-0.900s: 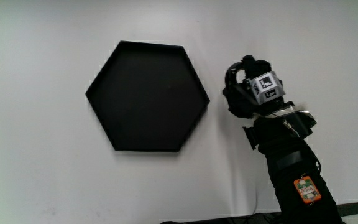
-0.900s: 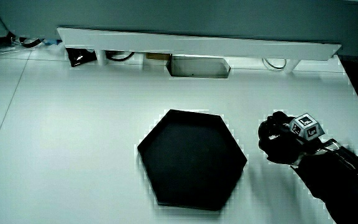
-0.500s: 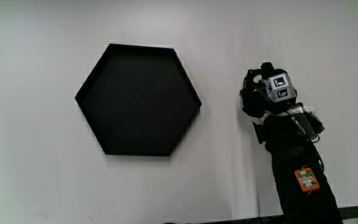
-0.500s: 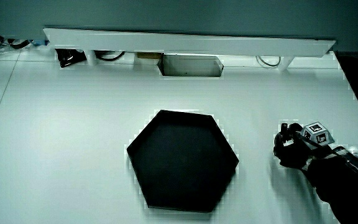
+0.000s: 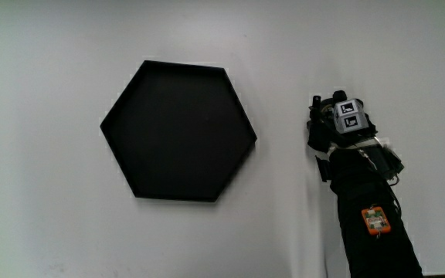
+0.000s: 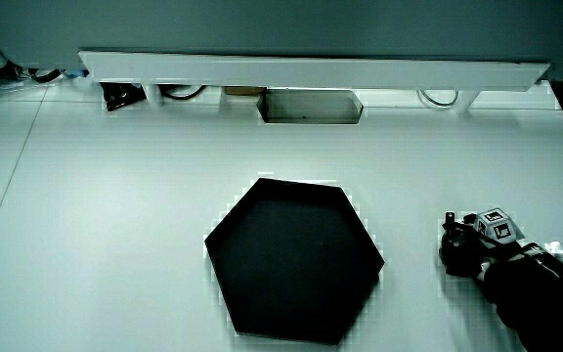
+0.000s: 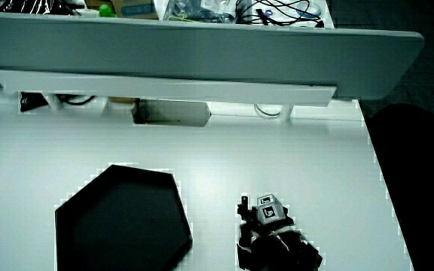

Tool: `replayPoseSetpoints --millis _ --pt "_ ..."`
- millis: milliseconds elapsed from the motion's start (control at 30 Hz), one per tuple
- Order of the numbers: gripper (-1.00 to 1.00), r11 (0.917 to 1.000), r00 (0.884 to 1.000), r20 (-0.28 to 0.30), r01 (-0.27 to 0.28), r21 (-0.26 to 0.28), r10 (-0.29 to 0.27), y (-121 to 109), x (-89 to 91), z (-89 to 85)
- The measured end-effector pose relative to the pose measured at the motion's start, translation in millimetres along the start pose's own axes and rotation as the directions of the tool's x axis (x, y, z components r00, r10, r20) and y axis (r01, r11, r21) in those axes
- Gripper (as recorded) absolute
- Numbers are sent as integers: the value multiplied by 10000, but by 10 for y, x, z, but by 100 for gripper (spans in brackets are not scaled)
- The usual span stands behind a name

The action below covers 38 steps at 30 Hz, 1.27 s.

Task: Place black tape on desk

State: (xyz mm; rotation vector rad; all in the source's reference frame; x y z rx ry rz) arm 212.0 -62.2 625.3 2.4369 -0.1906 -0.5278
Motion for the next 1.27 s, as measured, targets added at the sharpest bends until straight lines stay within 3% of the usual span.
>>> replayPoseSetpoints --millis 267,367,400,467,500,533,567,667,833,900,967,1000,1033,1100,1133,1167,1233,1267 --pt "0 9999 10000 -15 -77 -125 77 21 -44 3" --pt "-15 9946 9995 -88 -316 -984 308 113 -103 -81" --pt "-20 9959 9995 -150 -282 -861 270 71 -110 -30" --pt "-30 9926 9987 -199 -484 -1114 464 107 -115 -92" --pt "-35 9871 9989 -242 -446 -1535 414 147 -109 -159" --pt "-40 9919 9986 -211 -509 -1163 488 97 -104 -105" --pt "-45 9889 9983 -290 -543 -1383 508 102 -96 -123" --pt "-60 9883 9952 -740 -742 -1329 647 86 -79 -165" --pt "-85 9938 9892 -1260 -846 -721 751 -17 -86 -188" --pt "-95 9938 9830 -1633 -943 -583 837 -40 -78 -287" --pt "-100 9972 9802 -1837 -745 65 744 -141 -47 -309" --pt "-100 9991 9822 -1844 -304 308 355 -128 -26 -400" --pt "-100 9995 9834 -1786 -315 74 323 -123 -6 -486" --pt "-100 9978 9692 -2374 -661 82 661 -172 56 -566" --pt "-100 9947 9637 -2499 -796 656 936 -263 82 -498" --pt "-100 9962 9637 -2535 -745 446 834 -240 107 -605" --pt "-100 9944 9476 -3047 -768 731 956 -316 167 -647" --pt "-100 9911 9445 -3099 -793 1065 1089 -407 179 -581"
